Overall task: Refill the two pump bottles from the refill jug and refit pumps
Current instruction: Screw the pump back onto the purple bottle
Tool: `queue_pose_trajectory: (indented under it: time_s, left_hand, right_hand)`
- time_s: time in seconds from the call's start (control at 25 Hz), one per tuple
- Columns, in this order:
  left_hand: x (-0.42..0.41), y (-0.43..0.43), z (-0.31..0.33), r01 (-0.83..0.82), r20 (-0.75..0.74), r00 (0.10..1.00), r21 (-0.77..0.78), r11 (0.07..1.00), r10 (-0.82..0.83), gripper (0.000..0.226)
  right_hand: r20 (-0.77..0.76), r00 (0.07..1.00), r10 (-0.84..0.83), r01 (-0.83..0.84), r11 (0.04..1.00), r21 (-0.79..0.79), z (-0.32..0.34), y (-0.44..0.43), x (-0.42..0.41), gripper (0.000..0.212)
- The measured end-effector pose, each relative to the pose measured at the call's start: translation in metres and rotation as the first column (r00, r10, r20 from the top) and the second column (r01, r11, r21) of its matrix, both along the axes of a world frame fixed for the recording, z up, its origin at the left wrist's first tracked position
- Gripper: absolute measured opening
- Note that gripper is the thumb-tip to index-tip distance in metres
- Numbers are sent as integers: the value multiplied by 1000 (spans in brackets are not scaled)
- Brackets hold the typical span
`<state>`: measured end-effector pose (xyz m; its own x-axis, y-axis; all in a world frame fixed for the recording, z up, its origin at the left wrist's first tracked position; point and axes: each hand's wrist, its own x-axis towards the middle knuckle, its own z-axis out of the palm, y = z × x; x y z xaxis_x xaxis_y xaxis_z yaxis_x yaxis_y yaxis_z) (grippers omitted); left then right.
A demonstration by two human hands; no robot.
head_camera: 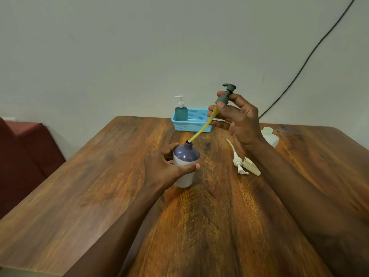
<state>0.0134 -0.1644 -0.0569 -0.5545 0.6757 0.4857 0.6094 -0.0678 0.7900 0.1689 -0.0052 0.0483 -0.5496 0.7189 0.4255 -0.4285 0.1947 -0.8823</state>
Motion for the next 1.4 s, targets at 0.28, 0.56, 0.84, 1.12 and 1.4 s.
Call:
queue_pose_trajectory:
  time_s: [0.28,0.56,0.84,1.12,1.4]
  left_hand:
    - [-4,0,-7,1,20,1000,9,1000,-1,90]
    - [-6,-4,-4,-16,42,999,3,1000,16,92]
    - [0,-3,7,19,4,1000,20,1000,-19,67]
    - [5,-6,19,58,4,998,68,996,-59,56]
    - [8,-4,16,27,19,999,68,997,-28,63]
  right_hand:
    - [58,998,-3,-5,992,128,0,-12,-7,36]
    - [79,997,16,-29,984,175,6,-10,-5,37]
    - [296,950,101,-193,933,303,-14,-18,-18,30]
    - [414,909,46,-206,913,351,-21,-14,-18,41]
    - [557,828,-66,-240,855,459,-14,-23,-19,46]
